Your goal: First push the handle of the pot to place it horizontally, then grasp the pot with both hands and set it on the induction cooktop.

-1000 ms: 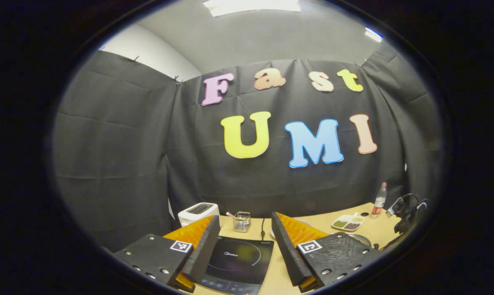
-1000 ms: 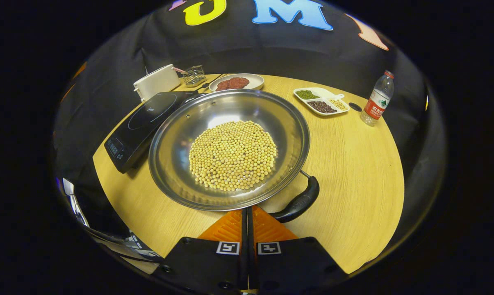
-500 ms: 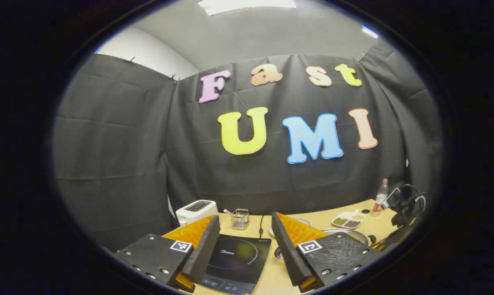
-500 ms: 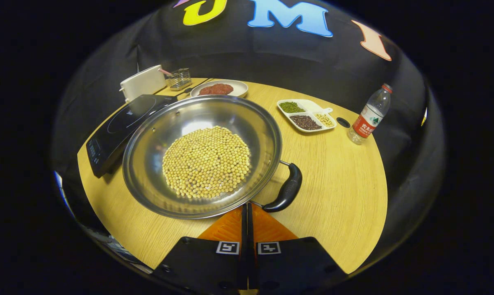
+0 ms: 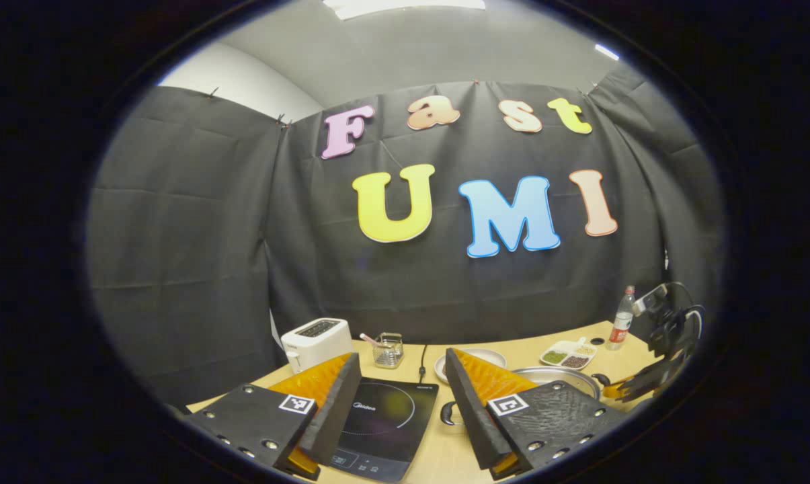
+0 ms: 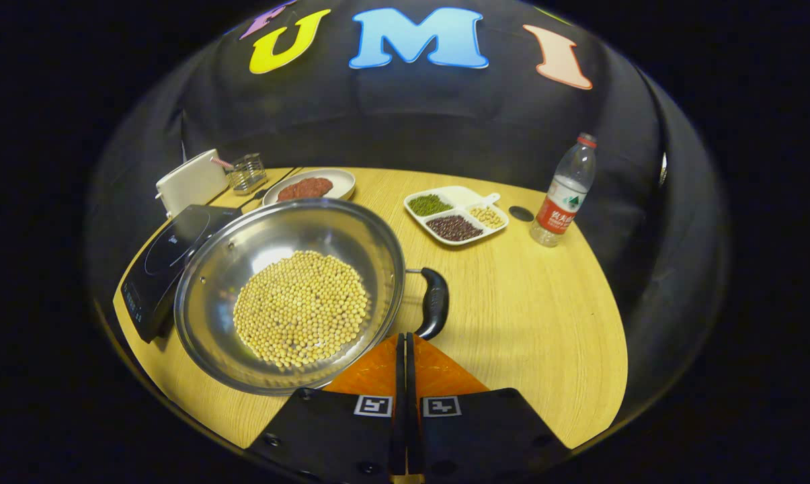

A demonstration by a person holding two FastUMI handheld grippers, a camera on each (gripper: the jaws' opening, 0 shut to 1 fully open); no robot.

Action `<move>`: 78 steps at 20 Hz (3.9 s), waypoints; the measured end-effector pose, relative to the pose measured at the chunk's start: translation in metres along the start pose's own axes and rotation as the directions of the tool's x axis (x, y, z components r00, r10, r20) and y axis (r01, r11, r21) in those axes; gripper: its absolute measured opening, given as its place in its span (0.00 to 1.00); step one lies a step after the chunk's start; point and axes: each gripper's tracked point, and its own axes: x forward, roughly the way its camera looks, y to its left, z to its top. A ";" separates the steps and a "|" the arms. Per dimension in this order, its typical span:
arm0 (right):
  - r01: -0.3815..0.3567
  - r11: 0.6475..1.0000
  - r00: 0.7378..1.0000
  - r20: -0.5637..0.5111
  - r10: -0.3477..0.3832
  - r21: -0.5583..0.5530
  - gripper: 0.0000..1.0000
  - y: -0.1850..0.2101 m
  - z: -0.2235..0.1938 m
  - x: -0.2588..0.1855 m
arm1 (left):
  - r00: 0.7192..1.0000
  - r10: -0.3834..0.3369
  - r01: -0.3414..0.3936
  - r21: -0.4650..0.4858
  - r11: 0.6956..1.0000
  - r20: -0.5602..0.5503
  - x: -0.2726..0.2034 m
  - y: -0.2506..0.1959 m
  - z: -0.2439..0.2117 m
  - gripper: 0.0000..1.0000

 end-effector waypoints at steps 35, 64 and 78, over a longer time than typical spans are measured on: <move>-0.042 0.992 0.998 0.045 0.037 0.119 0.97 0.004 0.013 0.063 | 0.814 -0.211 0.178 -0.113 0.978 -0.542 0.150 -0.099 -0.262 0.79; -0.020 0.984 0.997 0.077 0.007 0.179 0.41 0.036 0.044 0.016 | 0.825 -0.216 0.206 -0.077 0.975 -0.522 0.150 -0.052 -0.206 0.52; -0.036 0.987 0.997 0.073 0.025 0.159 0.44 0.157 0.056 0.011 | 0.832 -0.179 0.148 -0.101 0.984 -0.525 0.157 0.086 -0.208 0.52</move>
